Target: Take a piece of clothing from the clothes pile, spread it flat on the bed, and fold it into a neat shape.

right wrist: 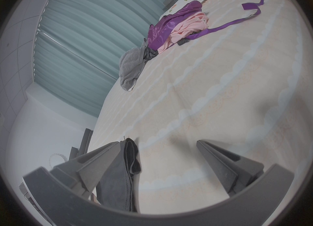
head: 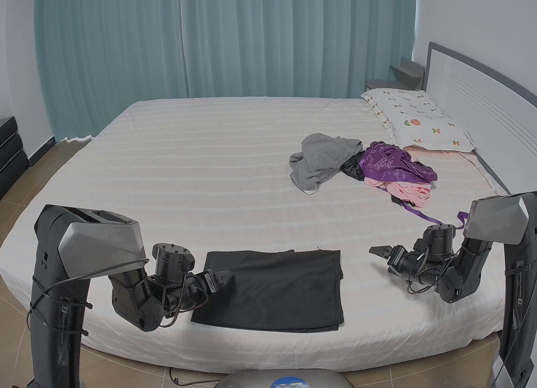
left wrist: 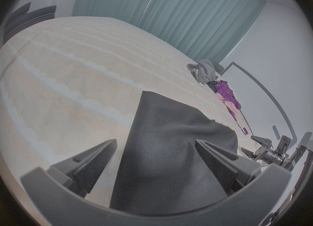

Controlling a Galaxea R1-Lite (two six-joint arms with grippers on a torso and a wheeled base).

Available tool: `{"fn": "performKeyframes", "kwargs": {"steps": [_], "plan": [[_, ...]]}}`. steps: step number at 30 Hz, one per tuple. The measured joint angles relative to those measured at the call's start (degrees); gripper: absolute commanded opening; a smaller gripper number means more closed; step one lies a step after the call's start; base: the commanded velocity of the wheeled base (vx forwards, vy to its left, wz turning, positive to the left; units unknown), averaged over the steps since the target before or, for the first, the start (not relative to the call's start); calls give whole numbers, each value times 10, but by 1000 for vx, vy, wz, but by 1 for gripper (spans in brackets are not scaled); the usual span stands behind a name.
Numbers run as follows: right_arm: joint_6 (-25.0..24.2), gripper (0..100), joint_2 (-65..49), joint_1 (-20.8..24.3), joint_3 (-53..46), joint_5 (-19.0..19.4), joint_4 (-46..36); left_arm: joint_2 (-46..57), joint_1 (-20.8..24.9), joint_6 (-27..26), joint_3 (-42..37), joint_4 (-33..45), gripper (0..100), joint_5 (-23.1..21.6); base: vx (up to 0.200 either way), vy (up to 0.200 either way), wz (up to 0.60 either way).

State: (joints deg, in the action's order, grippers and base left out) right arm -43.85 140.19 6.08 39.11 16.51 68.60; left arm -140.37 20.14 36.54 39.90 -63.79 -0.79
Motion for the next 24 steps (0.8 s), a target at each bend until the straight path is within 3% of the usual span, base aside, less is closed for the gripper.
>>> {"fn": "performKeyframes", "kwargs": {"steps": [1,2,24], "plan": [[0,100,0,0,0,0,2,-1,0,0,0,0,100,0,0,0,0],[0,100,1,0,0,0,4,-1,0,0,0,0,0,0,0,0,0],[1,100,5,1,-1,-1,7,2,0,29,-6,0,0,20,0,0,0]]}}
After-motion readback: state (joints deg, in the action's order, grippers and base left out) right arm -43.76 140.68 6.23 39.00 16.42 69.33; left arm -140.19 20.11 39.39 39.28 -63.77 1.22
